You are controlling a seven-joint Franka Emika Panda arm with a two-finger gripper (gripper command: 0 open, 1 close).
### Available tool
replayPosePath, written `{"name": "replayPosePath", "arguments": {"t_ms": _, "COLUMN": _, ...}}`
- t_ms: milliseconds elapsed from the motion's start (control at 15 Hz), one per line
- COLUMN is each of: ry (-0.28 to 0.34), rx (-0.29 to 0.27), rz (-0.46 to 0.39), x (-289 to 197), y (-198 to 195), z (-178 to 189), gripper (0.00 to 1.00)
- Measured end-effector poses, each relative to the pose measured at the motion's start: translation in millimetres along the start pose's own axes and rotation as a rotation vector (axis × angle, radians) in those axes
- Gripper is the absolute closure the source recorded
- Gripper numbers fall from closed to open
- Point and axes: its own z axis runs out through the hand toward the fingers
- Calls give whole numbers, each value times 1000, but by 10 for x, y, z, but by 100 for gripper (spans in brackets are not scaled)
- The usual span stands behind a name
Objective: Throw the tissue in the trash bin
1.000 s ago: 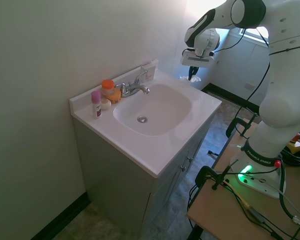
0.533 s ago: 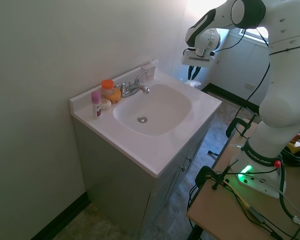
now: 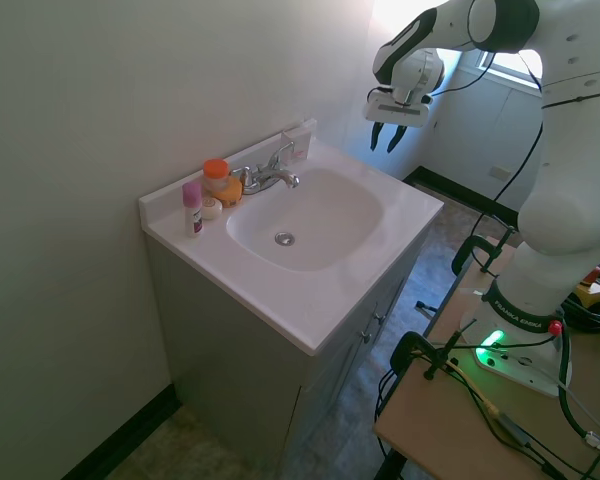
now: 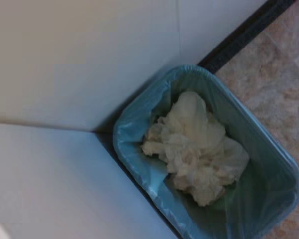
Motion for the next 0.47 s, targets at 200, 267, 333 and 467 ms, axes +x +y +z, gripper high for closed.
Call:
{"name": "replayPosePath", "arguments": {"t_ms": 200, "ry": 0, "rx": 43, "rz": -65, "x": -281, "y": 157, "z": -501, "gripper": 0}}
{"name": "replayPosePath", "arguments": {"t_ms": 267, "ry": 5, "rx": 47, "rz": -94, "x": -449, "y": 194, "z": -625, "gripper": 0}}
{"name": "replayPosePath", "arguments": {"t_ms": 333, "ry": 8, "rx": 48, "rz": -127, "x": -633, "y": 225, "z": -711, "gripper": 0}}
{"name": "replayPosePath", "arguments": {"t_ms": 467, "ry": 19, "rx": 52, "rz": -176, "x": -980, "y": 346, "z": -794, "gripper": 0}}
